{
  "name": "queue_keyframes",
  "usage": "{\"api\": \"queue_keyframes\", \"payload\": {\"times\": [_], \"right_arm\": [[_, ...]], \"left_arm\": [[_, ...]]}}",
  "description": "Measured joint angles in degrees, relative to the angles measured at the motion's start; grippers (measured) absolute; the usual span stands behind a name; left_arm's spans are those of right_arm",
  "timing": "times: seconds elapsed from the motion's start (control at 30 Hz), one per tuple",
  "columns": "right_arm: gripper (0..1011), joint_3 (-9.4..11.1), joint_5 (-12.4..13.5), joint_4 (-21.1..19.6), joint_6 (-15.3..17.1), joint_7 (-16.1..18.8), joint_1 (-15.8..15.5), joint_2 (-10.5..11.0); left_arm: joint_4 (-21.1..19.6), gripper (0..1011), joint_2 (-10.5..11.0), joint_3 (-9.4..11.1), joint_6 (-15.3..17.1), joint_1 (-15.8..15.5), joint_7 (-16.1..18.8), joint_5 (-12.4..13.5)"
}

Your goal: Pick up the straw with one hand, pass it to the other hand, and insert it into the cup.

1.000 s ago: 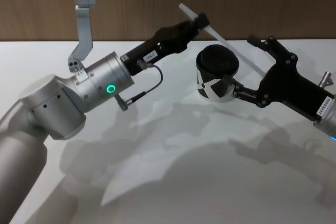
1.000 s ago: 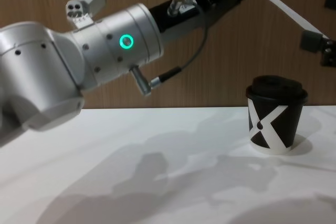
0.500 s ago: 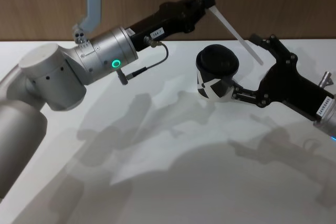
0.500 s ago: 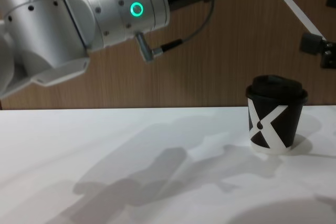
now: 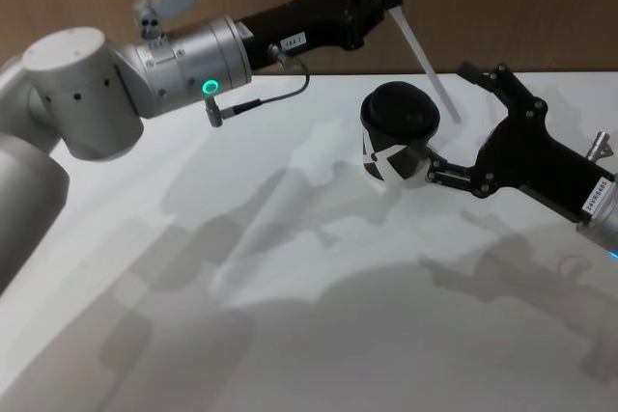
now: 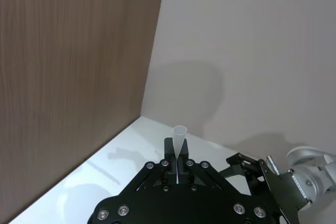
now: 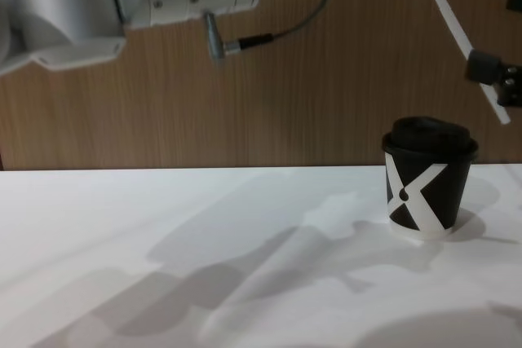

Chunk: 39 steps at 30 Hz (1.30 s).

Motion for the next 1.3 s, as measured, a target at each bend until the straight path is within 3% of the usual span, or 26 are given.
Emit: {"api": "queue_keyframes", "payload": {"times": [0.5, 1.3], "right_arm": [[1001, 0.00, 0.00, 0.00, 0.00, 0.00, 0.00, 0.00], [1001, 0.00, 0.00, 0.00, 0.00, 0.00, 0.00, 0.00]], "left_arm": [[-0.43, 16, 2.08, 2.84, 4.45, -5.28, 0.12, 2.23], [1.08, 16, 3.27, 6.64, 5.44, -10.41, -0.80, 5.20]]}}
